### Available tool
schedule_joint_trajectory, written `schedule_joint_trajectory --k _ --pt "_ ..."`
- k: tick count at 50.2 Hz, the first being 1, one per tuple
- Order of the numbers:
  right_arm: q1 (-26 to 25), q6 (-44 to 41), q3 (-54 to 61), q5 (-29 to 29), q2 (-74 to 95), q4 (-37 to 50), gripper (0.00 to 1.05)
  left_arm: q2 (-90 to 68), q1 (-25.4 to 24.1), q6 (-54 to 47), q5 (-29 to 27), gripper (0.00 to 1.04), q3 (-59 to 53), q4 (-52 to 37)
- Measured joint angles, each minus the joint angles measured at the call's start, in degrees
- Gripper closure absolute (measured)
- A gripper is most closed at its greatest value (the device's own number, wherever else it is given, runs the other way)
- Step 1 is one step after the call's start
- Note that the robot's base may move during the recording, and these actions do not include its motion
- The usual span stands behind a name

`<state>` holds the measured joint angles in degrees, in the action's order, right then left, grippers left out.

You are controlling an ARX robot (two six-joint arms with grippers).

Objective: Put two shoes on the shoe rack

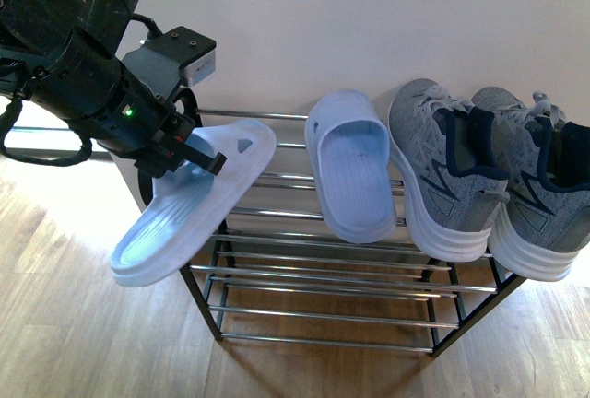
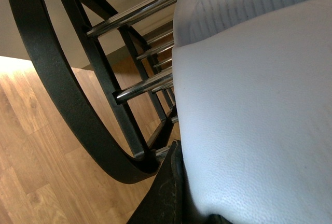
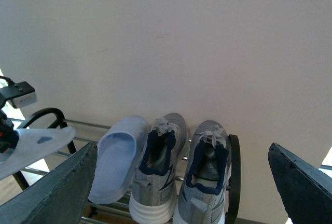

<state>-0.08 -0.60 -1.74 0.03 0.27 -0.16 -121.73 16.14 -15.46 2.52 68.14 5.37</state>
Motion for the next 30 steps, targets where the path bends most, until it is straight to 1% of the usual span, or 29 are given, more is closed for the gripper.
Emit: schedule_joint_trajectory --k 12,30 --pt "0.0 0.0 0.0 0.0 0.0 0.0 0.09 -2.1 -1.7 -3.1 -1.8 1.03 2.5 -0.3" --pt "0.0 0.0 0.0 0.0 0.0 0.0 0.09 -3.3 -1.7 -5.7 -3.7 1.03 5.6 -3.7"
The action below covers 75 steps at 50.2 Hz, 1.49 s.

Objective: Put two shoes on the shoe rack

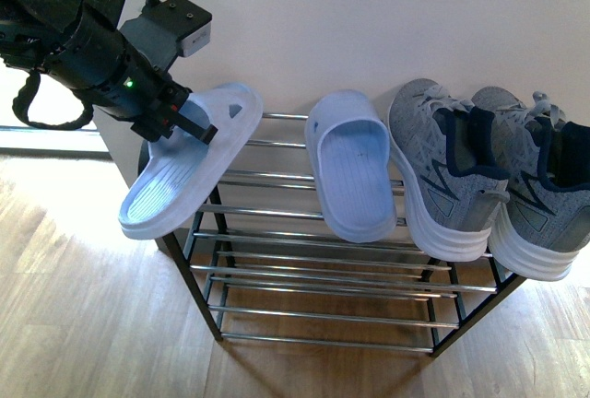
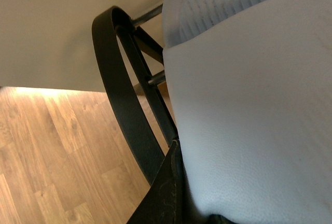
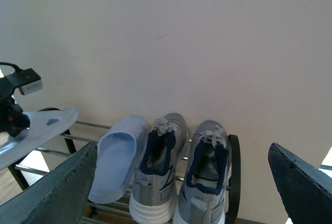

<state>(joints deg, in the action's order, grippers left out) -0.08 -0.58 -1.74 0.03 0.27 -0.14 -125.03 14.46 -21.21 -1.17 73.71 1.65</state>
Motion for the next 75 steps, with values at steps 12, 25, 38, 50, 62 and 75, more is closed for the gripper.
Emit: schedule_joint_trajectory --k 12,25,38,50,62,75 --pt "0.0 0.0 0.0 0.0 0.0 0.0 0.09 -2.5 1.3 -1.3 -0.9 1.03 0.0 -5.8" --pt "0.0 0.0 0.0 0.0 0.0 0.0 0.09 -5.4 2.5 0.0 -4.5 1.03 0.4 -10.0" --pt "0.0 0.0 0.0 0.0 0.0 0.0 0.09 -6.7 3.5 4.7 -6.9 0.97 0.7 -11.6" --pt "0.0 0.0 0.0 0.0 0.0 0.0 0.09 -6.7 4.0 10.1 -6.1 0.66 0.7 -10.3" --pt "0.0 0.0 0.0 0.0 0.0 0.0 0.09 -5.9 4.1 14.2 -5.0 0.36 0.7 -9.1" --pt "0.0 0.0 0.0 0.0 0.0 0.0 0.09 1.0 4.1 23.8 -3.4 0.1 2.0 4.8"
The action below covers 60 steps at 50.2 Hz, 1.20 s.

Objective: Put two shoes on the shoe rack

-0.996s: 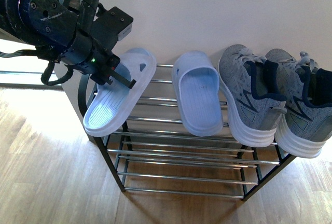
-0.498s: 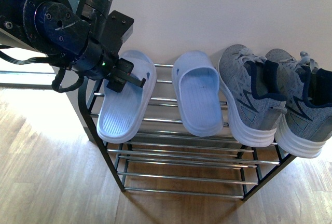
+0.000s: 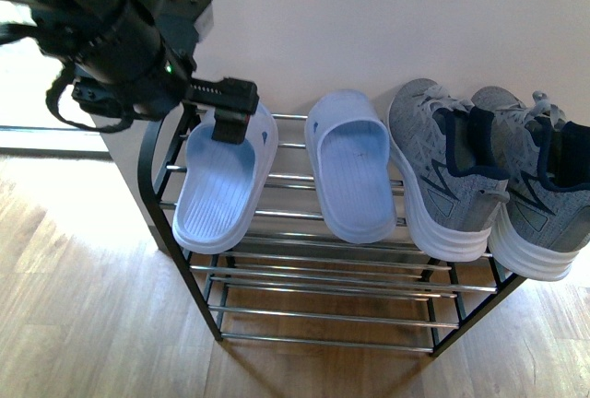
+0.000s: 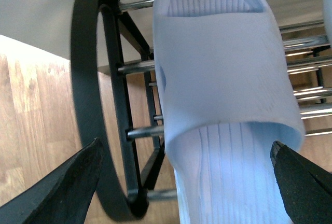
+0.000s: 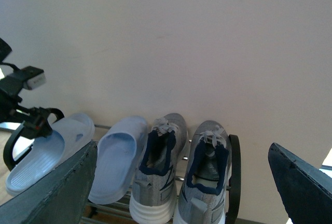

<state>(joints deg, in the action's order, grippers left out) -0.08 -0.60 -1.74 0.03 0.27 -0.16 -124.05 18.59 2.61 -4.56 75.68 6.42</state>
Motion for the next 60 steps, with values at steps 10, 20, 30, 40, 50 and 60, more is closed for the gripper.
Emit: schedule_joint_trajectory --k 10,20,30,40,50,60 --pt "0.0 0.0 0.0 0.0 0.0 0.0 0.09 12.9 -1.3 3.4 -0.4 0.09 -1.7 3.9" --pt "0.0 0.0 0.0 0.0 0.0 0.0 0.09 33.3 -8.2 -3.4 -13.5 0.09 -16.6 -8.7" --pt "0.0 0.0 0.0 0.0 0.0 0.0 0.09 39.6 -11.5 -3.0 -1.9 0.47 -40.8 -53.5" --pt "0.0 0.0 0.0 0.0 0.0 0.0 0.09 48.7 -13.7 -3.0 -0.4 0.87 -52.7 -58.6" --pt "0.0 0.0 0.0 0.0 0.0 0.0 0.09 56.9 -15.6 -2.7 2.8 1.03 -61.2 -58.8" --pt "0.0 0.0 0.0 0.0 0.0 0.0 0.09 64.3 -18.5 -2.7 4.3 1.03 -66.4 -56.4"
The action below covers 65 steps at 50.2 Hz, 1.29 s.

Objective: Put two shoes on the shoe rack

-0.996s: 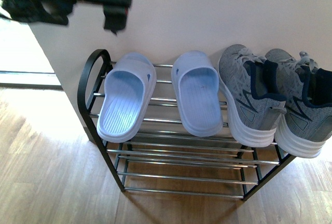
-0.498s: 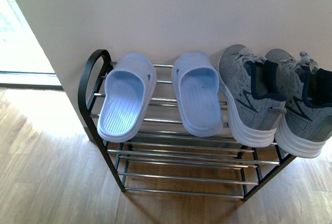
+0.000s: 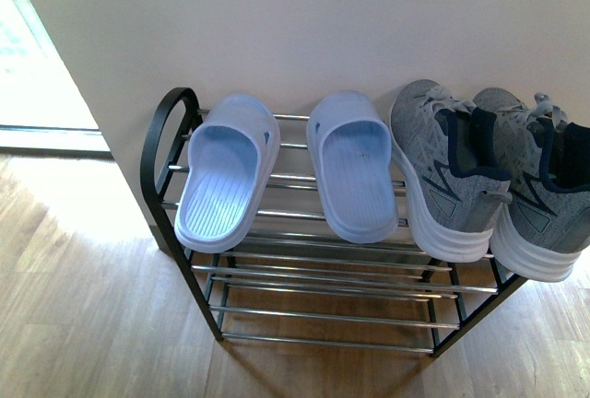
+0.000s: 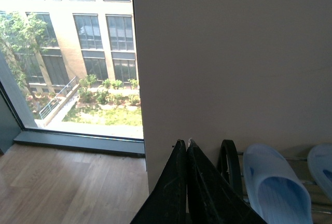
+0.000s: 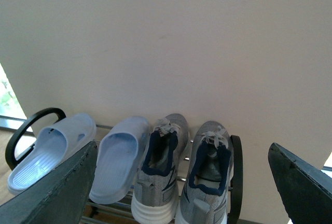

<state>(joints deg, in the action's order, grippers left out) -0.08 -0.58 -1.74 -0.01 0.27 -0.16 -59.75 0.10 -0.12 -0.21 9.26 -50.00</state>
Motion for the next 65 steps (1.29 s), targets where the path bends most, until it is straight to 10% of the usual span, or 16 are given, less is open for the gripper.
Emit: schedule_joint_trajectory --k 65 --pt "0.0 0.0 0.0 0.0 0.0 0.0 0.09 40.7 0.0 0.0 0.2 1.03 -8.5 30.9"
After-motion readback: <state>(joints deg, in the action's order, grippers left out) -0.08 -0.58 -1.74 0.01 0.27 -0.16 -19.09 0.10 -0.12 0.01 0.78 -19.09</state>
